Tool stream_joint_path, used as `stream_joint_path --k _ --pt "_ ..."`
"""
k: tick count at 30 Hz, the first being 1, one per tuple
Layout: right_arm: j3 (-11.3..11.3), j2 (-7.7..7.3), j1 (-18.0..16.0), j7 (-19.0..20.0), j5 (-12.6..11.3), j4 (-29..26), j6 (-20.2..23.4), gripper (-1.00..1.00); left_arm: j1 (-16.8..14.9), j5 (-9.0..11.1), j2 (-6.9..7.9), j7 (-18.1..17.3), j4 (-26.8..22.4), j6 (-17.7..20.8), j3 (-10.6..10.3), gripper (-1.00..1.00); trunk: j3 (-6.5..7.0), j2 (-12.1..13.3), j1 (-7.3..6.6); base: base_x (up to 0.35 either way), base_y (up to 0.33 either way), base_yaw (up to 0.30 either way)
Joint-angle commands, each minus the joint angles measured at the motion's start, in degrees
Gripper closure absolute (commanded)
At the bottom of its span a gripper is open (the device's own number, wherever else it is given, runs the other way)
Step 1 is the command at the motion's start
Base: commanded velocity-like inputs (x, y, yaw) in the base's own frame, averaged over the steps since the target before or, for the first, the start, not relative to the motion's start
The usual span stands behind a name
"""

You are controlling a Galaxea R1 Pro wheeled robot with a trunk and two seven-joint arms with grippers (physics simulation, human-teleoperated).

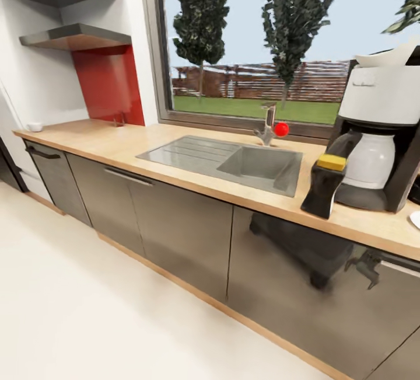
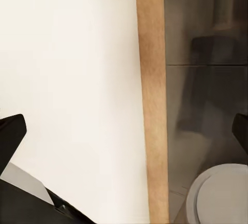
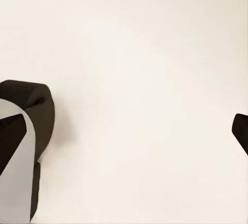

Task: Set up a coffee station on the kitchen countertop: keep the coffee maker on the countertop, move the bottle of coffee from the kitchen shelf to the counter next to the coffee maker, place a paper coffee filter on top of the coffee maker, put the saucer next to the coffee maker with the coffee cup on the saucer, and place the electric kettle next to the coffee maker.

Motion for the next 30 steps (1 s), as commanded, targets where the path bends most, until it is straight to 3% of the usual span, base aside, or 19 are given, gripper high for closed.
stream_joint_path --k 1,18,30 --pt "-0.5 0.03 -0.1 0.3 0.6 0.0 -0.4 -1.00 0.0 0.2 0.00 0.0 -0.1 -0.1 -0.2 -1.00 -0.04 0.0 0.03 0.273 0.173 0.208" --pt "-0.5 0.43 0.0 0.0 0.8 0.1 -1.8 -1.00 0.0 0.2 0.08 0.0 -0.1 -0.1 -0.2 -1.00 -0.04 0.0 0.03 0.260 0.205 0.269" --pt "-0.5 0.52 0.0 -0.1 3.2 0.1 -1.8 -1.00 0.0 0.2 0.08 0.0 -0.1 -0.1 -0.2 -1.00 -0.04 0.0 0.03 0.238 0.234 0.275"
